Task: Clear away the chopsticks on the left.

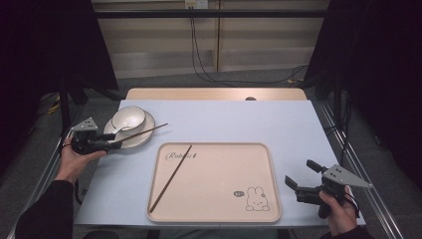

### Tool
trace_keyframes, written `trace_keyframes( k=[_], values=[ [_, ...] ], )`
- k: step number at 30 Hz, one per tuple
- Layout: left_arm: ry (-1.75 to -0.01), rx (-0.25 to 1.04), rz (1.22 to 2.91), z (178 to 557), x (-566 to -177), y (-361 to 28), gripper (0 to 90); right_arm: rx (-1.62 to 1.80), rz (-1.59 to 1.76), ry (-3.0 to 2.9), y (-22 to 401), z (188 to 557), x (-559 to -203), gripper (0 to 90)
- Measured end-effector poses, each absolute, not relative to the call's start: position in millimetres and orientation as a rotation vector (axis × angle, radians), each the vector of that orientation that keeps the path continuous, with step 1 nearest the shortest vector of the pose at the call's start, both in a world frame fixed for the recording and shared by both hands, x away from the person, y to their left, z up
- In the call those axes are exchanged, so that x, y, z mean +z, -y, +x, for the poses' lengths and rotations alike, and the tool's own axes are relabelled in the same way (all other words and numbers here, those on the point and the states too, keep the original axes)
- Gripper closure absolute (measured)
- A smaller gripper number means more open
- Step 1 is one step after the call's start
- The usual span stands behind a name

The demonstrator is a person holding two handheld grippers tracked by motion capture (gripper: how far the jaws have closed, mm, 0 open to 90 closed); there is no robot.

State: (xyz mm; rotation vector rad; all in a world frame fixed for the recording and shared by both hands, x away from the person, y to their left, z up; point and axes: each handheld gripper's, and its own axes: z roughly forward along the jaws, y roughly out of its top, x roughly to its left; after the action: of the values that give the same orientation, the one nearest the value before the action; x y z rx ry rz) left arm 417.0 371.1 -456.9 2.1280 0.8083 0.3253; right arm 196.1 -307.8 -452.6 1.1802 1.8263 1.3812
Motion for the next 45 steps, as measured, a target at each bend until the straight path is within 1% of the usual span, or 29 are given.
trace_keyframes(
  k=[2, 4, 10, 12, 15, 18, 20, 22, 23, 24, 38, 45],
  values=[
    [-0.83, 0.307, 2.11, 421, -459, -374, 51.6, 1.381, 1.177, -1.828, 308, 196, -453, 2.4],
    [-0.814, 0.307, 2.126, 423, -461, -373, 55.7, 1.381, 1.179, -1.829, 308, 196, -453, 2.4],
    [-0.772, 0.308, 2.184, 428, -462, -366, 59.8, 1.381, 1.18, -1.829, 308, 196, -453, 2.4],
    [-0.764, 0.283, 2.208, 430, -462, -363, 63.9, 1.381, 1.18, -1.829, 308, 196, -453, 2.4],
    [-0.757, 0.279, 2.237, 433, -463, -358, 64.8, 1.381, 1.182, -1.827, 308, 196, -453, 2.4],
    [-0.733, 0.259, 2.245, 435, -463, -355, 70.7, 1.381, 1.184, -1.825, 308, 196, -453, 2.4],
    [-0.726, 0.247, 2.259, 435, -463, -352, 78.3, 1.38, 1.183, -1.825, 308, 196, -453, 2.4],
    [-0.708, 0.248, 2.262, 435, -462, -351, 81.3, 1.38, 1.184, -1.824, 308, 196, -453, 2.4],
    [-0.714, 0.214, 2.263, 434, -462, -350, 82.0, 1.38, 1.184, -1.824, 308, 196, -453, 2.4],
    [-0.719, 0.214, 2.268, 433, -461, -350, 83.2, 1.38, 1.183, -1.825, 308, 196, -453, 2.4],
    [-0.733, 0.169, 2.21, 421, -451, -348, 84.2, 1.379, 1.181, -1.825, 307, 196, -452, 2.3],
    [-0.745, 0.141, 2.172, 410, -435, -339, 84.3, 1.381, 1.179, -1.825, 307, 196, -452, 2.4]
  ],
)
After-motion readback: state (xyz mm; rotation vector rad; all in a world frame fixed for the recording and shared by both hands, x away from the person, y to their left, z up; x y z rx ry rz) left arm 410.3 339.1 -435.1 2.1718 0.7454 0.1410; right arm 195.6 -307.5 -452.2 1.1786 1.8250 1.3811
